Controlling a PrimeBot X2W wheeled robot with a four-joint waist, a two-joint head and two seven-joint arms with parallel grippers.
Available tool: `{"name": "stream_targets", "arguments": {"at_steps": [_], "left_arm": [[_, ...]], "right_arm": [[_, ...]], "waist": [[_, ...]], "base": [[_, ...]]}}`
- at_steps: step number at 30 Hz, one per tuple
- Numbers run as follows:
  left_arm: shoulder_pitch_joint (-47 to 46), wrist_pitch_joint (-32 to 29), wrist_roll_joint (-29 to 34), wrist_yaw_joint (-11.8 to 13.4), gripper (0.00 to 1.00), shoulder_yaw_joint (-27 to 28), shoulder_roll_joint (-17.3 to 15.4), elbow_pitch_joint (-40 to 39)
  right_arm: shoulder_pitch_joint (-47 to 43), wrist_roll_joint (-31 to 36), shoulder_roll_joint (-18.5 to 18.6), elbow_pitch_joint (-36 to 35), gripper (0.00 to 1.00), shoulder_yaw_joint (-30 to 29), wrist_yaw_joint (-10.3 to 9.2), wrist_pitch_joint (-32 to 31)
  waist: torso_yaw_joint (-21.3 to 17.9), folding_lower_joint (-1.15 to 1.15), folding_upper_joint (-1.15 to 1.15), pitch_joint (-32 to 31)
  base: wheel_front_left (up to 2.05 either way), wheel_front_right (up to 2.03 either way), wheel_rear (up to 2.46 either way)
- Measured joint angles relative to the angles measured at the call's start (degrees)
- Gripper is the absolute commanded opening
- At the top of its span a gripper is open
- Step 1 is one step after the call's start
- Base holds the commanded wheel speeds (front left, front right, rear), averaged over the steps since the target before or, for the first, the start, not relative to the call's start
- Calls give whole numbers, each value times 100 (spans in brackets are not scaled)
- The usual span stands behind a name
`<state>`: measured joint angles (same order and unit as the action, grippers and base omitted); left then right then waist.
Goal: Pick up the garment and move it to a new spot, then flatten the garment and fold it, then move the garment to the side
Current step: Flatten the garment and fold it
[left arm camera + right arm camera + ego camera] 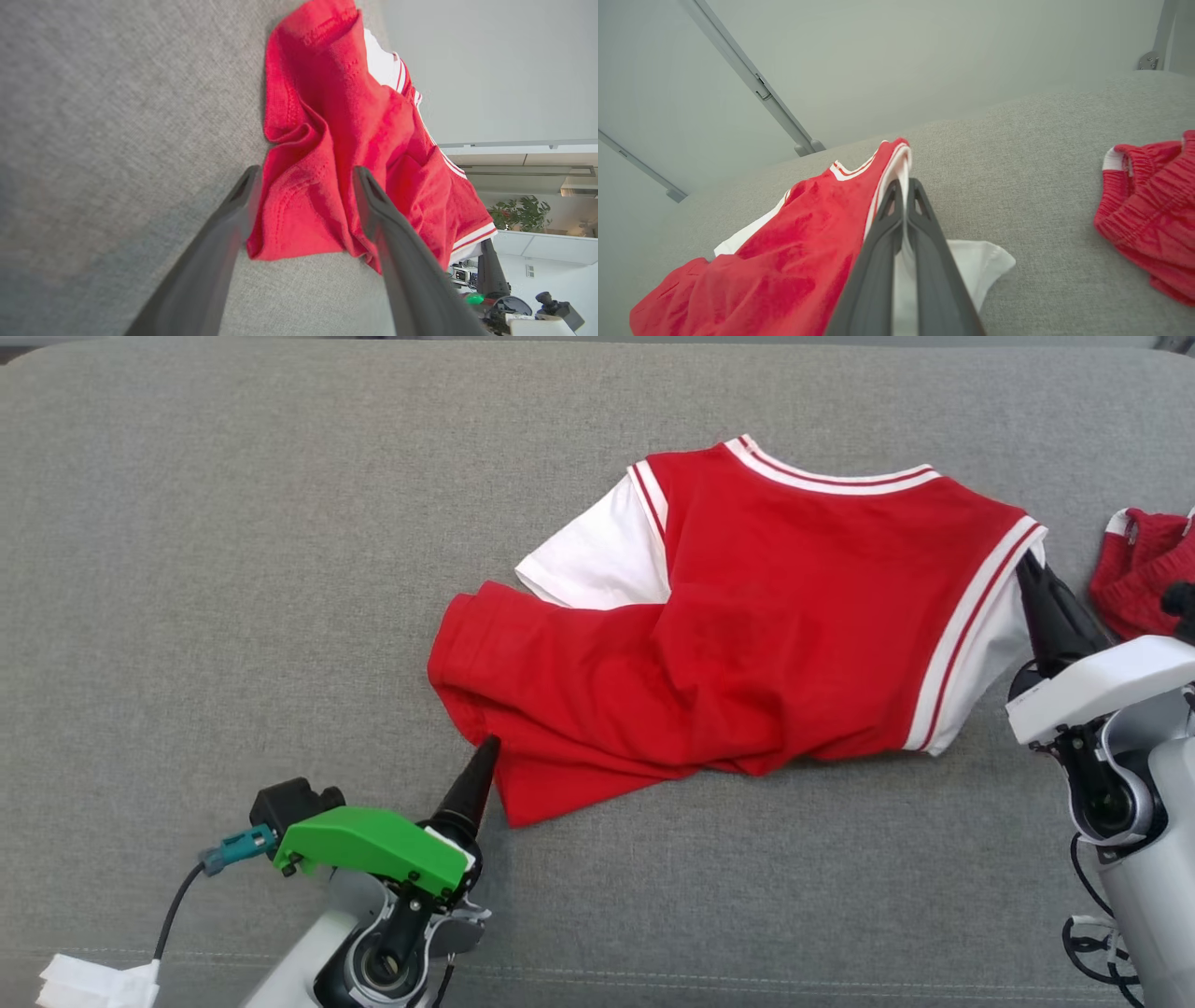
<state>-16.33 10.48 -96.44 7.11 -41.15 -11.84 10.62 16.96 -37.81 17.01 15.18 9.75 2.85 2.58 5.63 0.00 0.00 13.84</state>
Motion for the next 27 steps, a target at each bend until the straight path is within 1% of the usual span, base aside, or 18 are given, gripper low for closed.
{"name": "stream_targets", "arguments": {"at_steps": [2, 8, 10, 12, 17, 21, 22, 27], "left_arm": [[5, 51, -10, 2, 100, 68, -16, -27], [16, 75, -29, 2, 100, 97, 3, -48], [20, 75, -75, 2, 100, 75, 7, -34], [57, 65, -75, 2, 100, -32, 4, 7], [267, -86, -149, -4, 100, -260, 76, 133], [258, -85, -154, -19, 100, -263, 102, 263], [255, -83, -165, -29, 100, -243, 116, 276], [200, -70, -155, -68, 100, -226, 176, 428]], "right_arm": [[-20, -57, 21, -67, 0, -85, -46, 0], [-94, -163, 64, -242, 0, -247, -67, 0], [-110, -176, 58, -292, 0, -322, -154, 27], [-110, -205, 113, -375, 0, -419, -198, 48], [-124, -213, 164, -522, 0, -446, -203, 40], [-202, -222, 224, -606, 0, -515, -254, -11], [-225, -222, 254, -626, 0, -539, -292, -12], [-227, -222, 342, -731, 0, -609, -302, -21]], "waist": [[31, 0, 0, -33], [24, 0, 0, -62], [-9, 0, 0, -60], [-74, 0, 0, -51], [-161, 0, 0, 6], [-180, 0, 0, 70], [-181, 0, 0, 88], [-171, 0, 0, 152]], "base": [[0, 0, 0], [0, 0, 0], [0, 0, 0], [0, 0, 0], [0, 0, 0], [0, 0, 0], [0, 0, 0], [0, 0, 0]]}}
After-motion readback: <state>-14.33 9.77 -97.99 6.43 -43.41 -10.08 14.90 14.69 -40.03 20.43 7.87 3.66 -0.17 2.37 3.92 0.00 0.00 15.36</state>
